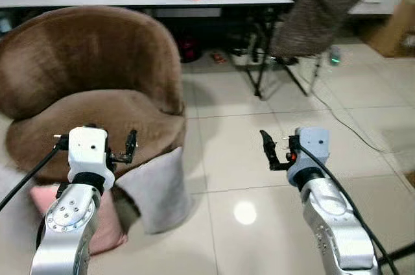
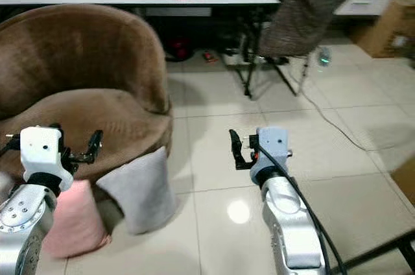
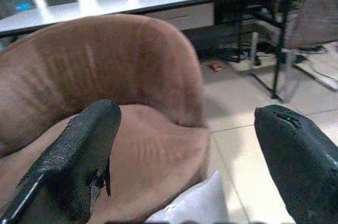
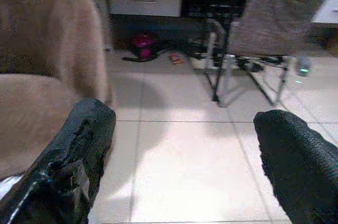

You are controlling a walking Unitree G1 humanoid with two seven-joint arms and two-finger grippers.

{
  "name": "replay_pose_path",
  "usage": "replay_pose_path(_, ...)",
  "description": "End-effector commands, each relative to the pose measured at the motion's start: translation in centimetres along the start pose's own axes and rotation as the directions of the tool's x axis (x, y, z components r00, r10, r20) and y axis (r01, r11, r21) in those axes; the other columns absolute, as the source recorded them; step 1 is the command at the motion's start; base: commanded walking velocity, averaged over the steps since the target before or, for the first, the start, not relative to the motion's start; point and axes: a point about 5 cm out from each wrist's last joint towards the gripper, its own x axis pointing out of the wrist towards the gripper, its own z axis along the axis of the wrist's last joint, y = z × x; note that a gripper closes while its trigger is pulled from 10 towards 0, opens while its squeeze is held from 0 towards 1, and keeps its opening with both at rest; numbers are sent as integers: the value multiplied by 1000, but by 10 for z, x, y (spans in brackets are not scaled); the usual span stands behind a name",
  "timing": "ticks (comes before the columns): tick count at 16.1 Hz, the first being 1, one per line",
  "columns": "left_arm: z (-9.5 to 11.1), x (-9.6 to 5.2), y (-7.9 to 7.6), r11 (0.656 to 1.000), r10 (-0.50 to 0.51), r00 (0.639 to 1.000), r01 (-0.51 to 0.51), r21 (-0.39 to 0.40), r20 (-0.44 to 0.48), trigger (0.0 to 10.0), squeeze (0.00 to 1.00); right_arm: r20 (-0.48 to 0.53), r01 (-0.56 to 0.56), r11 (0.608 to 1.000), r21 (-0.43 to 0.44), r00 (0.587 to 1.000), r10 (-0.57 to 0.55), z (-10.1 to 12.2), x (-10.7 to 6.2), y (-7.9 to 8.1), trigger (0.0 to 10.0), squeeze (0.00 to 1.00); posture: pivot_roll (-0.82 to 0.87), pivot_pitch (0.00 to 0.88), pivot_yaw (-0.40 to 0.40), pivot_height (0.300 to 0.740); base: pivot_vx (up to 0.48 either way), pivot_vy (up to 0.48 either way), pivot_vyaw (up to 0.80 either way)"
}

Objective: Move the pillow to the sofa from floor

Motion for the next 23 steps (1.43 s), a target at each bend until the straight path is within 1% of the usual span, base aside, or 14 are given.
replay_pose_path(1,0,1,-1,1000,-8,1000,8,-5,0,10000,0,49,18,1000,-23,999,-17,11,0,-1,10000,0,35,0,5,740,337,0,0)
replay_pose_path(2,0,1,-2,1000,-10,1000,10,-6,0,10000,0,75,58,998,-36,996,-55,13,1,-4,10000,0,36,0,4,740,345,0,0)
replay_pose_path(3,0,1,-3,1000,-14,1000,14,-8,0,10000,0,-11,-20,999,40,1000,21,5,3,0,10000,0,40,0,-2,740,341,0,0)
replay_pose_path(4,0,1,-3,1000,-14,1000,14,-9,0,10000,0,-15,-35,998,53,999,36,4,2,1,10000,0,41,0,-4,740,341,0,0)
replay_pose_path(5,0,1,-3,1000,-14,1000,14,-11,-1,10000,0,-12,-48,998,29,999,49,4,2,3,10000,0,42,0,-5,740,345,0,0)
replay_pose_path(6,-1,0,-4,1000,-13,1000,13,-13,-1,10000,0,-4,-88,996,-35,996,88,3,1,9,10000,0,49,0,-15,740,345,0,800)
replay_pose_path(9,-1,-1,-4,1000,-5,1000,5,-15,-2,10000,0,7,-75,997,-2,997,75,5,3,11,10000,0,57,0,-23,740,335,0,800)
replay_pose_path(10,-1,-2,-3,1000,-3,1000,3,-15,-1,10000,0,12,-52,998,-18,999,53,6,5,9,10000,0,59,0,-23,740,330,0,0)
replay_pose_path(11,-1,-4,-3,1000,-1,1000,1,-14,0,10000,0,34,-46,999,19,998,46,10,7,7,10000,0,61,0,-22,740,334,0,0)
replay_pose_path(12,0,-4,-2,1000,-1,1000,1,-13,1,10000,0,44,-28,1000,2,999,28,12,8,6,10000,0,61,0,-22,740,330,0,0)
replay_pose_path(14,0,-5,-2,1000,-1,1000,1,-13,1,10000,0,26,-30,998,52,999,29,12,8,5,10000,0,62,0,-21,740,328,0,0)
replay_pose_path(17,0,-7,-3,1000,-2,1000,2,-12,2,10000,0,41,-87,996,16,995,86,9,5,11,10000,0,65,0,-26,740,329,0,0)
replay_pose_path(20,-1,-10,-3,1000,-4,1000,4,-14,-2,10000,0,13,-122,991,57,993,121,4,3,14,10000,0,66,0,-30,740,334,0,796)
replay_pose_path(23,-3,-13,-5,1000,-13,1000,13,-12,-11,10000,0,-2,-178,982,55,984,179,-1,-1,18,10000,0,67,0,-30,740,330,0,790)
